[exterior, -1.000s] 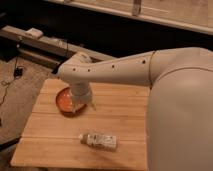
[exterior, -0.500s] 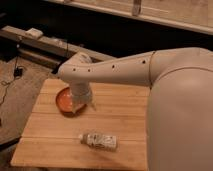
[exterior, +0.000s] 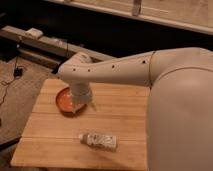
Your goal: Place the bottle in the ceramic bowl
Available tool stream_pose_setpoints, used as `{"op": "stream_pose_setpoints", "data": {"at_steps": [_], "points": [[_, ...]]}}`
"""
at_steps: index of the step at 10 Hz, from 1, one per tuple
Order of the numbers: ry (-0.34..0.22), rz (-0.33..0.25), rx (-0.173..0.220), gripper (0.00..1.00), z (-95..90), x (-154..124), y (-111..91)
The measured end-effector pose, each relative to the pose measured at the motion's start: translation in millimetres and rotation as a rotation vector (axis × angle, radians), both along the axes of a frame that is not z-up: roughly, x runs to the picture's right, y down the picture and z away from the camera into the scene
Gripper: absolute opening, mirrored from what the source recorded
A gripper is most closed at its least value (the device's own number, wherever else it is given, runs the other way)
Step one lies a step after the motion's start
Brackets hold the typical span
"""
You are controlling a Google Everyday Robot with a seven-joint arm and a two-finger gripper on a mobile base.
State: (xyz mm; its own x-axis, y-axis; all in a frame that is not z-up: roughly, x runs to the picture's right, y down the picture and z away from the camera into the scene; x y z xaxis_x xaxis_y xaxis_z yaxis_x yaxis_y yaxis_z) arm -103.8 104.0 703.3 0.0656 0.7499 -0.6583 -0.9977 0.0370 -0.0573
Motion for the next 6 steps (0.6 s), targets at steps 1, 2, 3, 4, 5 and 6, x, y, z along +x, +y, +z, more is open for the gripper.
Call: {"op": "stream_pose_setpoints", "data": {"at_steps": [1, 2, 3, 4, 5, 6], "points": [[0.000, 0.000, 0.000, 0.65, 0.0, -0.2, 0.0], [0.000, 0.000, 0.000, 0.65, 0.0, -0.3, 0.0], [0.000, 0.000, 0.000, 0.65, 0.0, -0.2, 0.1], [0.000, 0.000, 0.000, 0.65, 0.0, -0.2, 0.0], [-0.001, 0.001, 0.000, 0.65, 0.0, -0.6, -0.6], [0.000, -0.005, -0.005, 0.65, 0.7, 0.9, -0.8]]}}
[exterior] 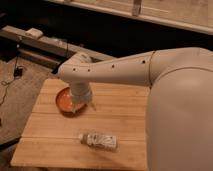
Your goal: Place the bottle in the ceramic bowl
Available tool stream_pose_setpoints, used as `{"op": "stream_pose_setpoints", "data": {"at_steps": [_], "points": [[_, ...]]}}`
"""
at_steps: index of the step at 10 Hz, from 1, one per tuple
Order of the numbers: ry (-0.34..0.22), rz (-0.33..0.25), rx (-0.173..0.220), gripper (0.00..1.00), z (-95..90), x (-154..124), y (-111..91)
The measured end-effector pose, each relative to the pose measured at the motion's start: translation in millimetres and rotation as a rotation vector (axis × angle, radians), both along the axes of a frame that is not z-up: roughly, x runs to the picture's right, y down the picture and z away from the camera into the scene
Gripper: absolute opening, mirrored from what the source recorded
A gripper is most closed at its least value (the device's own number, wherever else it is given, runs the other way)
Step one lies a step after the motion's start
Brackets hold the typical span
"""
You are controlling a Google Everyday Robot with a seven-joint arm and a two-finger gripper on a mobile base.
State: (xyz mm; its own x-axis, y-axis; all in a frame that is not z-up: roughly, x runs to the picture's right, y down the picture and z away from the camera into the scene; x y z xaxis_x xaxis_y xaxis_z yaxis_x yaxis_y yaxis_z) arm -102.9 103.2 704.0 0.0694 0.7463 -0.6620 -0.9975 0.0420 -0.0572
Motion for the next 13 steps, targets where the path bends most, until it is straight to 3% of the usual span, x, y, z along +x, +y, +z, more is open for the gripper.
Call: {"op": "stream_pose_setpoints", "data": {"at_steps": [3, 6, 9, 13], "points": [[-0.070, -0.168, -0.022, 0.65, 6.8, 13.7, 11.4], [-0.147, -0.295, 0.002, 0.65, 8.9, 44.7, 38.9], [-0.253, -0.318, 0.042, 0.65, 8.1, 58.8, 54.3], [-0.356, -0.346, 0.043, 0.65, 6.3, 60.1, 71.2]]}}
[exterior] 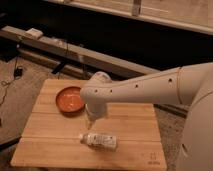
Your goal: Place the bottle in the ceramic bowl
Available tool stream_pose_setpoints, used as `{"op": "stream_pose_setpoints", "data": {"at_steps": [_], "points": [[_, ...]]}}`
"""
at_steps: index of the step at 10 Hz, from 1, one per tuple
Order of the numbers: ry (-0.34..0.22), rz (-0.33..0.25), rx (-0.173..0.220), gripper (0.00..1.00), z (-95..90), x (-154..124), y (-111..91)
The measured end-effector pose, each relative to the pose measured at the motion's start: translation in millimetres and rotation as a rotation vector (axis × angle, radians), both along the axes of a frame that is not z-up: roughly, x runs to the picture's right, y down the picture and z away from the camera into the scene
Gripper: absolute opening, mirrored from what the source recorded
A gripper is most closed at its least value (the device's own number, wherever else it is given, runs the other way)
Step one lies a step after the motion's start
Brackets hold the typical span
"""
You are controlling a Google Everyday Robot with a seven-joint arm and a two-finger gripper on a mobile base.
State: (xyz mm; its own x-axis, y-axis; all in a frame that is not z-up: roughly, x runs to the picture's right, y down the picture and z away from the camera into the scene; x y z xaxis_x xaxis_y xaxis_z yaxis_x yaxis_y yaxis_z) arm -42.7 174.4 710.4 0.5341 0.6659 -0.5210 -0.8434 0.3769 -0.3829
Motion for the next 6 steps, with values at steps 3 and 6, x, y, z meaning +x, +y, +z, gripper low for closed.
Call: {"op": "stream_pose_setpoints", "data": {"at_steps": [3, 6], "points": [[-0.032, -0.038, -0.021, 0.65, 6.2, -13.1, 17.6], [-0.049, -0.063, -0.048, 0.65, 15.3, -27.8, 35.4]]}}
